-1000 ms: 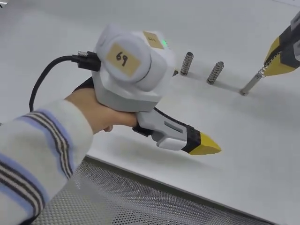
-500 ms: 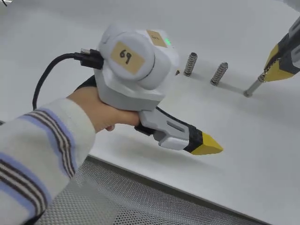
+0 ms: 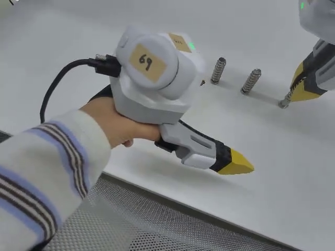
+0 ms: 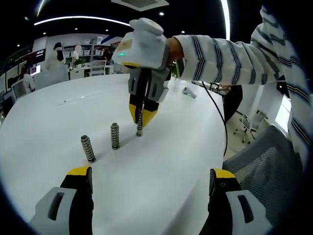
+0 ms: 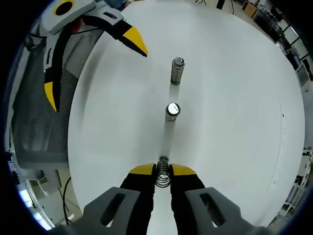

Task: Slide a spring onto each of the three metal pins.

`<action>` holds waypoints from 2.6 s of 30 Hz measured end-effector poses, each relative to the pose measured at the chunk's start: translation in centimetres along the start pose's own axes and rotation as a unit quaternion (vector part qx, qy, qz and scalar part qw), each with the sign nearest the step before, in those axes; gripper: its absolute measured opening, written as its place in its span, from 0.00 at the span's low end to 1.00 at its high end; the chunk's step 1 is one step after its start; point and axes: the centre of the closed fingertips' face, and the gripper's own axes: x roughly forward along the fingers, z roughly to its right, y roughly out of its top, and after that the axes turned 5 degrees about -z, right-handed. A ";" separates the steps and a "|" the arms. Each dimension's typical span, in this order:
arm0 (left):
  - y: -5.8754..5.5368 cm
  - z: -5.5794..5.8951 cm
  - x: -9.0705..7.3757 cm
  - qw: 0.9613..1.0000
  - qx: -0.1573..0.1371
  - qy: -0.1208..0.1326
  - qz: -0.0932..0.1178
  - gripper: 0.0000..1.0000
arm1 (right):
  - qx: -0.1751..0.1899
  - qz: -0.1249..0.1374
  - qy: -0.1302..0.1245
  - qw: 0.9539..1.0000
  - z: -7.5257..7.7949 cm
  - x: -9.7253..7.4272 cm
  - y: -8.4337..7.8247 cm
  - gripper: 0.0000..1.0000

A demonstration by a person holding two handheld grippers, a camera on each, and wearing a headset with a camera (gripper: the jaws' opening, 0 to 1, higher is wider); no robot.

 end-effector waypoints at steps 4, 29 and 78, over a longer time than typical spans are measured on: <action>-0.1 -0.1 -0.1 1.000 -0.001 0.001 -0.003 0.97 | -0.004 -0.010 0.003 1.000 0.1 0.9 -0.1 0.09; -0.4 -0.7 -0.4 1.000 -0.015 0.011 -0.007 0.95 | 0.006 -0.013 0.006 1.000 0.5 1.9 -0.5 0.16; 0.5 0.0 -2.9 1.000 0.018 -0.008 -0.015 0.93 | 0.126 0.118 -0.087 0.981 -2.6 -6.0 0.9 0.20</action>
